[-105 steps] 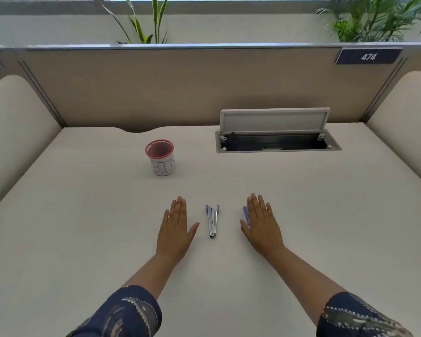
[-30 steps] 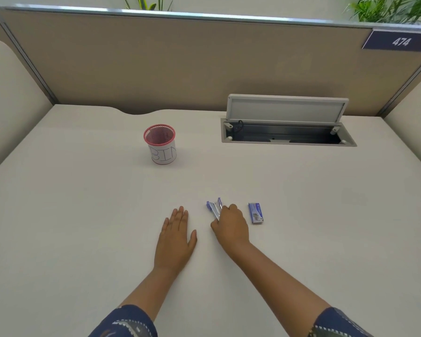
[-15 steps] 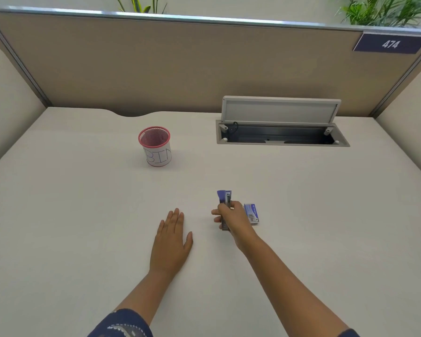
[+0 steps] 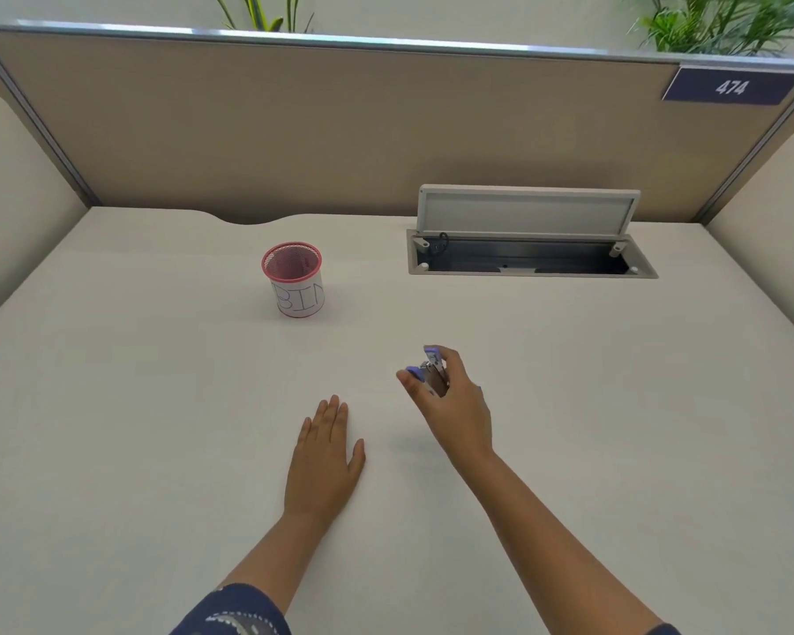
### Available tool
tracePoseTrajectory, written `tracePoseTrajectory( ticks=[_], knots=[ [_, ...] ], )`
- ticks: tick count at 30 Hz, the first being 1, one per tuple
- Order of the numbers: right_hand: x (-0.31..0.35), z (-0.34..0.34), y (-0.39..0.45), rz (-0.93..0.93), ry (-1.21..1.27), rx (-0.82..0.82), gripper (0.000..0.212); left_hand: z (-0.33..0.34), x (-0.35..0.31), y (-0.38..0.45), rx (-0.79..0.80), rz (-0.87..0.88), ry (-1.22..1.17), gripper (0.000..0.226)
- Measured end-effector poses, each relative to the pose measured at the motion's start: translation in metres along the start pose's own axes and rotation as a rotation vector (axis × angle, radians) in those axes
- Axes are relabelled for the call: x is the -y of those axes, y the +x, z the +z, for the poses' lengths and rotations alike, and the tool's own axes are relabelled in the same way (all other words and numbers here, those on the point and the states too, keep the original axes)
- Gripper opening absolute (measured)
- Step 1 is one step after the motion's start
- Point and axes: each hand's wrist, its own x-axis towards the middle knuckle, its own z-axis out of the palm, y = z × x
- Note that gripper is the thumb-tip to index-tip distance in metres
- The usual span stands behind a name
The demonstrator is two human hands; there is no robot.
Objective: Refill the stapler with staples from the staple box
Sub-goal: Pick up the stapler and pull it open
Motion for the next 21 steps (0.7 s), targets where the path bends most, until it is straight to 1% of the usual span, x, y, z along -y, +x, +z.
tracePoseTrajectory(
  ticks=[3, 6, 8, 12, 15, 19, 21],
  knots=[
    [-0.0015, 0.0011, -0.0004, -0.103, 0.02, -0.003, 0.031, 0.0002, -0.0001, 0.0001, 0.003, -0.002, 0.003, 0.077],
    [-0.0032, 0.0046, -0.0017, -0.21, -0.016, -0.061, 0.027, 0.0004, -0.0002, -0.0002, 0.011, -0.006, 0.0, 0.079],
    [-0.0022, 0.0046, -0.0027, -0.27, -0.056, -0.088, 0.028, 0.0002, 0.0, -0.0002, 0.018, -0.008, 0.009, 0.08],
    [-0.0016, 0.0031, -0.0032, -0.281, -0.1, -0.085, 0.036, 0.0002, -0.0003, -0.0001, 0.012, -0.007, 0.011, 0.078],
    [-0.0021, 0.0042, -0.0037, -0.366, -0.12, -0.13, 0.043, -0.0002, -0.0011, -0.0001, 0.016, -0.005, 0.013, 0.078],
    [-0.005, 0.0031, -0.0034, -0.392, -0.103, -0.133, 0.034, -0.0004, -0.0013, -0.0001, 0.02, -0.008, 0.013, 0.079],
    [-0.0033, 0.003, -0.0035, -0.428, -0.092, -0.144, 0.036, -0.0005, -0.0007, -0.0001, 0.028, -0.007, 0.014, 0.08]
  ],
)
